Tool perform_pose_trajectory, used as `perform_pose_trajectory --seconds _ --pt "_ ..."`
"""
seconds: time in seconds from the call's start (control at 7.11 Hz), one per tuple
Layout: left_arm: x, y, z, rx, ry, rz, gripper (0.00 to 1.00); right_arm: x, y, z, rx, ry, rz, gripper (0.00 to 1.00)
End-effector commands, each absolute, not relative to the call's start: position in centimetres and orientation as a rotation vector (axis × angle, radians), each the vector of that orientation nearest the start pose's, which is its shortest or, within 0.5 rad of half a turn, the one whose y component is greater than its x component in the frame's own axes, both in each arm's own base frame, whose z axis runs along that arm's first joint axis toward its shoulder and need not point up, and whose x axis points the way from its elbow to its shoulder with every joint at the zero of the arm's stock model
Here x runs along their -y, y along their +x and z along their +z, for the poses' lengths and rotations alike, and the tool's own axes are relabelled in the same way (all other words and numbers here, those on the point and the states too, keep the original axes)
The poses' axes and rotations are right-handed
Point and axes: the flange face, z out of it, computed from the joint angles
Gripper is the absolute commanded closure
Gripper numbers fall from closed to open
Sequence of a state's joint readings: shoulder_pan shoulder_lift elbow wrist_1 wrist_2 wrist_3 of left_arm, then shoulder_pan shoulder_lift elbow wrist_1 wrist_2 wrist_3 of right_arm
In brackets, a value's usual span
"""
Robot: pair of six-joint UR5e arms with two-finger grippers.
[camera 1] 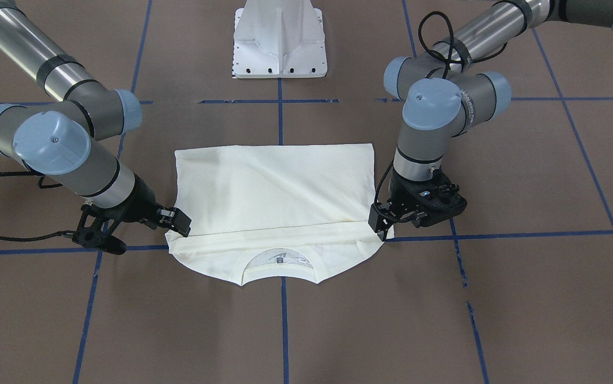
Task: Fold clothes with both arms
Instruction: 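Grasp the folded shirt's corner nearest the robot with the right gripper and drag it outward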
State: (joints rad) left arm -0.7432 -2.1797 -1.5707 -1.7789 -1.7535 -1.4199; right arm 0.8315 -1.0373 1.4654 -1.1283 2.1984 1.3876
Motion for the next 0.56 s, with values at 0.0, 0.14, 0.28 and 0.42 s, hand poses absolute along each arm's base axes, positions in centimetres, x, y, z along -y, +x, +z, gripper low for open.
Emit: perform_pose_trajectory --seconds 0.0,0.14,0.28,0.42 --pt "52.5 42.2 23.2 -0.85 0.175 -0.472 0.0 47.4 -44.0 35.3 1.025 -0.08 0.243 0.0" --pt "52.3 42.3 23.0 -0.861 0.152 -0.481 0.0 42.8 -45.5 36.1 1.004 -0.061 0.223 0.0" --pt "52.2 42.2 22.8 -0.864 0.153 -0.482 0.0 40.2 -46.5 37.2 0.982 -0.063 0.203 0.0" --pt "52.0 42.0 22.4 -0.874 0.157 -0.482 0.0 39.5 -46.6 38.0 0.969 -0.07 0.198 0.0"
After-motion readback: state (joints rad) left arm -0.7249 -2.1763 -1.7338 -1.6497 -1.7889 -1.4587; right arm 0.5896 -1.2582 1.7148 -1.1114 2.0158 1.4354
